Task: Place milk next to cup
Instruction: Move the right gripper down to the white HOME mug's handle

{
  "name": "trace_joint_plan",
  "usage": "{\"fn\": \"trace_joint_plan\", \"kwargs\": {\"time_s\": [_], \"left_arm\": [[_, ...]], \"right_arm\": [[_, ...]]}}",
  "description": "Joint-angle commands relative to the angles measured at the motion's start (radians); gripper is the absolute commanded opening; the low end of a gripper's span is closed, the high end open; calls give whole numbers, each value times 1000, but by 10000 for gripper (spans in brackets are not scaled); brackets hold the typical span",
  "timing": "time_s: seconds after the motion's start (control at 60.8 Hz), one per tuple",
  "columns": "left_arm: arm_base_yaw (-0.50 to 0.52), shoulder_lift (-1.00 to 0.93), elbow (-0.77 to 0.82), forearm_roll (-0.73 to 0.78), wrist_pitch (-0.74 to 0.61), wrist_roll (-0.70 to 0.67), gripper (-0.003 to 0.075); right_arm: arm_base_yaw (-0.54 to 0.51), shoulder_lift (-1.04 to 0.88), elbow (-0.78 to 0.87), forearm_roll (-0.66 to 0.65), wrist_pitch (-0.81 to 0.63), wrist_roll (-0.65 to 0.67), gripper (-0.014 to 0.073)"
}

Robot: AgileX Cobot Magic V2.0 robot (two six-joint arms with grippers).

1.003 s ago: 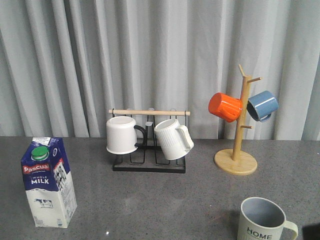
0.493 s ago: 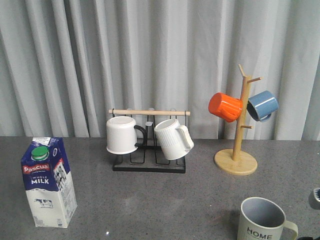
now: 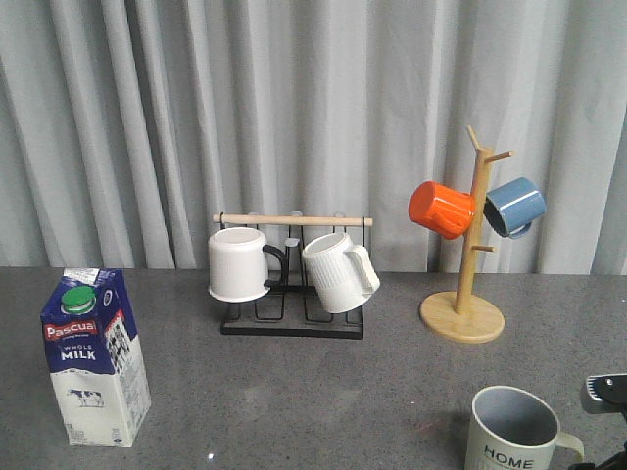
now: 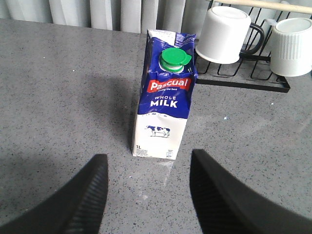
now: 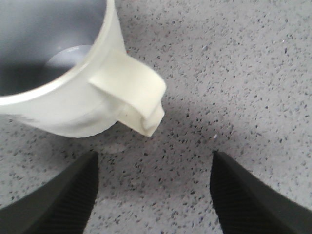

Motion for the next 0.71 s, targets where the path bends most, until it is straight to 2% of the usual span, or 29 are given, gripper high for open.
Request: {"fn": "trace_joint_plan", "kwargs": {"time_s": [0.0, 0.279, 0.427, 0.575, 0.69], "left_arm": [[-1, 3, -31, -8, -59, -1, 377], [-1, 3, -31, -8, -56, -1, 377], [-1, 3, -31, -8, -56, -1, 377], [-1, 3, -31, -8, -55, -1, 377], [-1, 3, -31, -8, -55, -1, 377]], "right_arm": [[-4, -11, -29, -8, -82, 0, 470], [-4, 51, -29, -15, -187, 0, 470], [-4, 98, -29, -17, -290, -28, 453], [-4, 145, -29, -17, -348, -44, 344], [-3, 170, -29, -17, -394, -53, 191]]}}
